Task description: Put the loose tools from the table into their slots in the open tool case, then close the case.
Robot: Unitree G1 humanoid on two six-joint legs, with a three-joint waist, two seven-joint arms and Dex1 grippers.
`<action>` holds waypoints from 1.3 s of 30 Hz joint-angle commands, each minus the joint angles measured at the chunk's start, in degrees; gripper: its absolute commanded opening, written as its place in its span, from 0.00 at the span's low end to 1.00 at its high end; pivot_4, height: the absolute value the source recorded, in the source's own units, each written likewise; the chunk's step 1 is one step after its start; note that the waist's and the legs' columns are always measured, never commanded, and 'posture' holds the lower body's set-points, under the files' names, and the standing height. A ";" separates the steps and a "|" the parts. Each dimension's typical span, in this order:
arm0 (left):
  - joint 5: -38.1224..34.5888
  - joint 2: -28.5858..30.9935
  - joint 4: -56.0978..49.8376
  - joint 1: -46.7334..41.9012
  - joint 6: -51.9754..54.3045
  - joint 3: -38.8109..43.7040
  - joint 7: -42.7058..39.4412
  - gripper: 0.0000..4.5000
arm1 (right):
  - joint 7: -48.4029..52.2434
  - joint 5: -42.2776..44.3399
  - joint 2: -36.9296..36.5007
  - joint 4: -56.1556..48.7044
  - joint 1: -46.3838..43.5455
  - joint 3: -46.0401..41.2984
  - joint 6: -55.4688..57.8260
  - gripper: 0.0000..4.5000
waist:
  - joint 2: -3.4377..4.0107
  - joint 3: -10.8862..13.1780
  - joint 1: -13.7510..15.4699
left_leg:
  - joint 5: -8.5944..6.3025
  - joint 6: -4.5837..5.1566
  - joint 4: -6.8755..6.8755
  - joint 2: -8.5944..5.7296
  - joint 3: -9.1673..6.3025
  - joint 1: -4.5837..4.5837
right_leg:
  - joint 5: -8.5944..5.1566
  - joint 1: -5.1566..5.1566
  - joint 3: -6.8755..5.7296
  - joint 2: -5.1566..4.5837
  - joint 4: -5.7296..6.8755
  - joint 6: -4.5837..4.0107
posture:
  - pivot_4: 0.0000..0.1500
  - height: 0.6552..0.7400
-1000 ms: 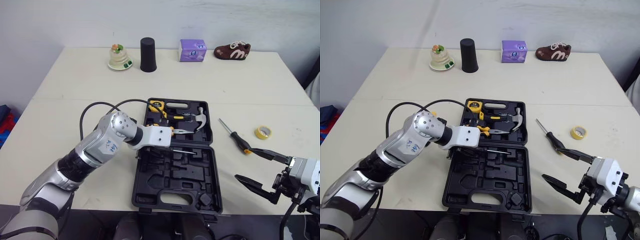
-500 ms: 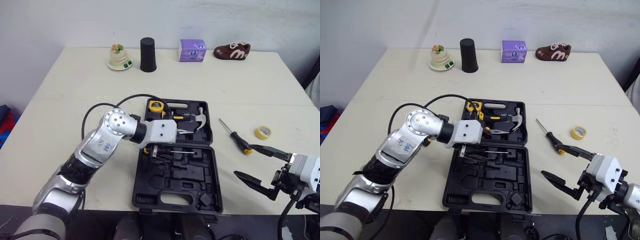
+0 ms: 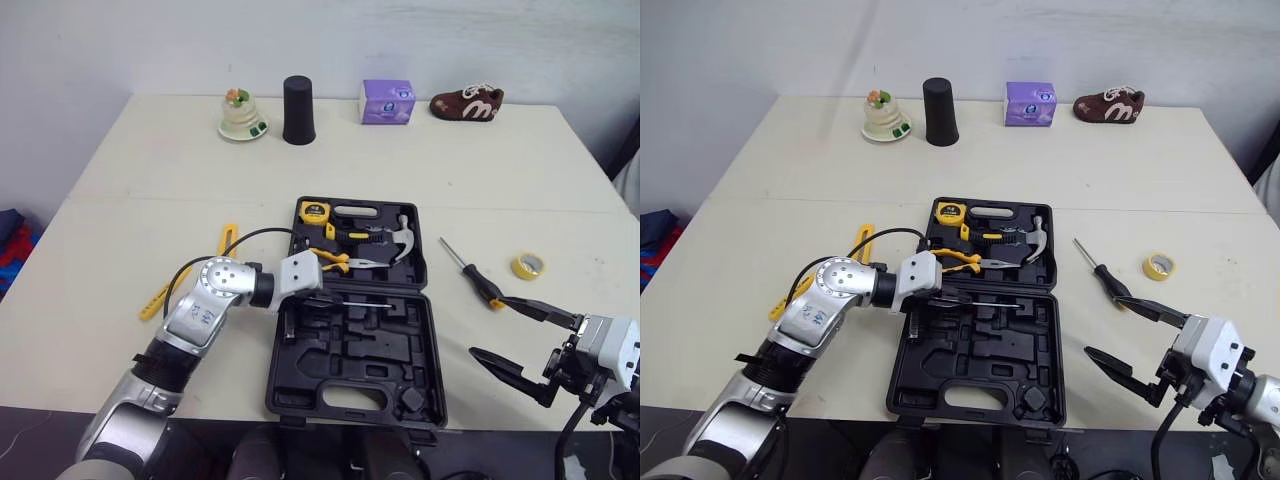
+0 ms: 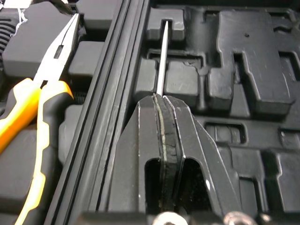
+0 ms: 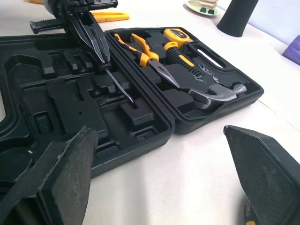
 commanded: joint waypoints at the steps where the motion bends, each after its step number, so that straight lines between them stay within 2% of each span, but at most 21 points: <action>1: 2.13 -0.65 0.92 0.62 0.92 -0.90 2.28 0.01 | -0.19 -0.09 0.15 -0.56 -0.05 -0.76 -0.91 1.00 | 0.01 -0.01 0.00 | -0.01 0.02 0.00 0.00 -0.01 0.03 | 0.00 0.04 0.00 0.00 0.00 0.00 | 1.00 1.00; 6: 4.96 0.65 0.13 1.32 5.74 -5.10 1.69 0.01 | -0.35 -0.49 0.51 -0.58 -0.09 0.05 -1.01 1.00 | 0.02 -0.04 0.00 | -0.07 0.12 -0.02 0.01 -0.07 0.20 | 0.01 0.30 -0.07 -0.03 -0.08 0.02 | 1.00 1.00; 10: 7.92 1.89 -0.22 2.96 8.18 -8.54 2.51 0.01 | -0.26 -0.67 0.87 -0.32 -0.03 0.20 -1.22 1.00 | 0.11 -0.28 -0.01 | -0.21 0.15 -0.17 0.09 -0.09 0.70 | 0.00 0.82 -0.08 -0.12 -0.28 0.00 | 1.00 1.00; 16: 8.87 2.07 0.81 4.70 10.54 -9.42 4.57 0.01 | -0.41 -0.98 1.62 -0.20 -0.04 0.41 -1.28 1.00 | 0.38 -1.25 -0.10 | -0.54 0.19 -0.29 0.30 -0.08 1.03 | -0.03 1.54 -0.15 -0.25 -0.71 -0.06 | 1.00 1.00; 23: -2.07 -1.37 -0.19 4.65 -6.81 1.64 2.06 0.01 | -2.06 0.81 2.44 1.51 -0.15 -2.96 -0.36 1.00 | 0.58 -1.63 -0.03 | -0.74 0.16 -0.28 0.47 -0.10 1.07 | -0.14 1.56 -0.15 -0.11 -0.86 -0.24 | 1.00 1.00; 26: -9.25 0.11 -0.49 4.75 -11.36 11.42 0.74 0.01 | -3.97 0.68 2.43 4.73 1.06 -8.24 -0.25 1.00 | 0.50 -1.44 0.07 | -0.73 0.18 -0.17 0.46 -0.11 0.80 | -0.10 1.03 -0.10 -0.09 -0.76 -0.19 | 1.00 1.00; 27: -11.59 1.09 -0.79 5.23 -11.41 14.26 -0.04 0.14 | -4.58 -0.11 2.42 5.95 1.51 -9.90 -0.85 1.00 | 0.47 -1.42 0.06 | -0.72 0.19 -0.16 0.45 -0.09 0.60 | -0.09 0.82 -0.08 -0.08 -0.70 -0.18 | 1.00 1.00; 28: -12.91 1.69 -0.93 5.59 -11.30 15.79 -0.61 0.20 | -4.87 -0.66 2.42 6.66 1.75 -10.82 -1.30 1.00 | 0.48 -1.41 0.01 | -0.72 0.18 -0.18 0.46 -0.09 0.53 | -0.08 0.73 -0.08 -0.05 -0.69 -0.18 | 1.00 1.00; 31: -14.10 9.30 0.69 11.51 -12.51 24.38 -2.08 0.49 | -6.93 -3.54 3.24 13.42 3.60 -16.92 -5.20 1.00 | 0.55 -1.39 -0.29 | -0.81 0.04 -0.28 0.53 -0.01 0.56 | -0.14 0.70 -0.06 0.04 -0.76 -0.27 | 1.00 1.00; 35: -15.60 14.47 4.67 20.14 -14.19 37.02 1.80 0.92 | -15.99 -10.26 5.15 22.07 5.40 -23.05 -9.35 1.00 | 0.54 -1.26 -0.32 | -0.97 -0.17 -0.50 0.63 0.08 0.73 | -0.45 0.63 -0.07 0.08 -0.75 -0.44 | 1.00 1.00; 36: -15.55 14.98 6.19 21.74 -14.49 39.78 3.42 0.99 | -16.77 -11.17 5.54 24.47 5.70 -23.80 -11.39 1.00 | 0.52 -1.24 -0.29 | -0.99 -0.20 -0.52 0.65 0.08 0.72 | -0.48 0.60 -0.07 0.08 -0.75 -0.46 | 1.00 1.00; 39: -14.02 16.37 13.57 27.34 -18.39 48.36 8.64 0.99 | -19.38 -12.86 7.11 32.35 7.20 -26.06 -16.69 1.00 | 0.47 -1.20 -0.16 | -1.08 -0.20 -0.56 0.66 0.08 0.74 | -0.50 0.62 -0.08 0.04 -0.79 -0.49 | 1.00 1.00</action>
